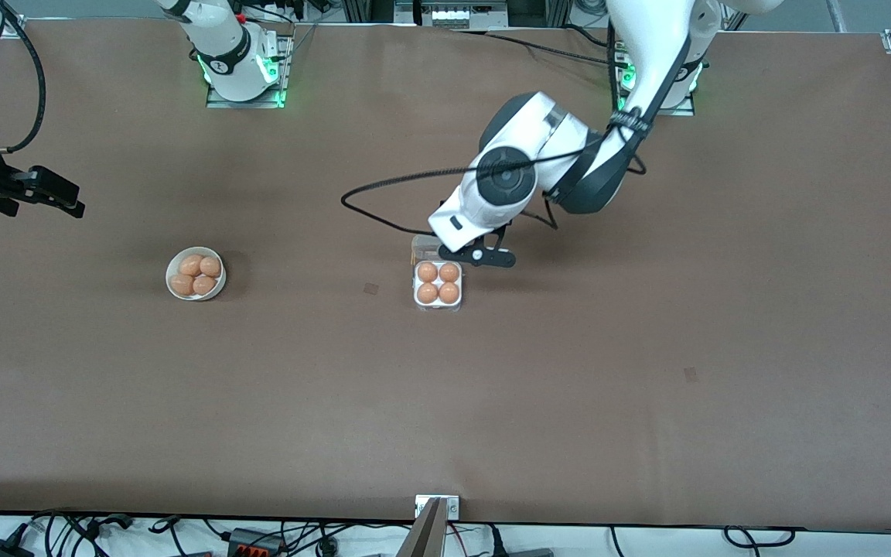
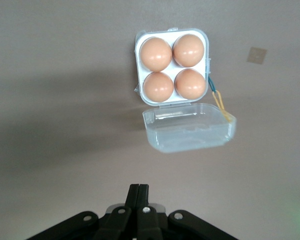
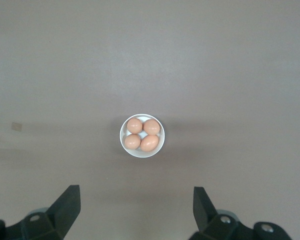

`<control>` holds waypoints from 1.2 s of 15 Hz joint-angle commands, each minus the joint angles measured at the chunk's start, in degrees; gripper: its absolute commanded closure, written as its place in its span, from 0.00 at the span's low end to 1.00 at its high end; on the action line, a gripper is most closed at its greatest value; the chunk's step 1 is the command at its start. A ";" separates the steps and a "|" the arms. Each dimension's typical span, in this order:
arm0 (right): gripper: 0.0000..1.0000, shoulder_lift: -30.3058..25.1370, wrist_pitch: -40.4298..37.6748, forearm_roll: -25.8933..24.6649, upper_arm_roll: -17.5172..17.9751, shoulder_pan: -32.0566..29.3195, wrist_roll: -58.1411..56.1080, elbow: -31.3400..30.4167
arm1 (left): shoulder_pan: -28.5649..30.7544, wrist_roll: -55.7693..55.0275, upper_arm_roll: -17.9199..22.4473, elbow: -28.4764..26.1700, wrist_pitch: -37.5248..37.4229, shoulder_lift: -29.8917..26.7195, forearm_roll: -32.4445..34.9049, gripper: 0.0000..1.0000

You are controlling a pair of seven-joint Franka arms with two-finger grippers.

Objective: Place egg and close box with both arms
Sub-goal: 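Grasp the open clear lid of the egg box with the left gripper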

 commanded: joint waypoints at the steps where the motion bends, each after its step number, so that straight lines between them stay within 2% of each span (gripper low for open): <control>1: 0.00 -1.59 -0.87 0.12 0.01 -0.91 0.22 -1.04 | -2.12 1.78 0.50 2.52 0.63 4.92 -0.74 0.99; 12: 0.00 -1.50 -1.05 0.03 0.10 -0.65 -0.48 -1.04 | -5.73 5.83 0.50 3.49 4.05 10.21 -2.50 0.99; 18: 0.00 -1.59 0.19 -0.06 0.10 -0.65 -0.66 -0.51 | -5.39 7.58 0.68 8.75 5.55 14.24 -2.32 0.99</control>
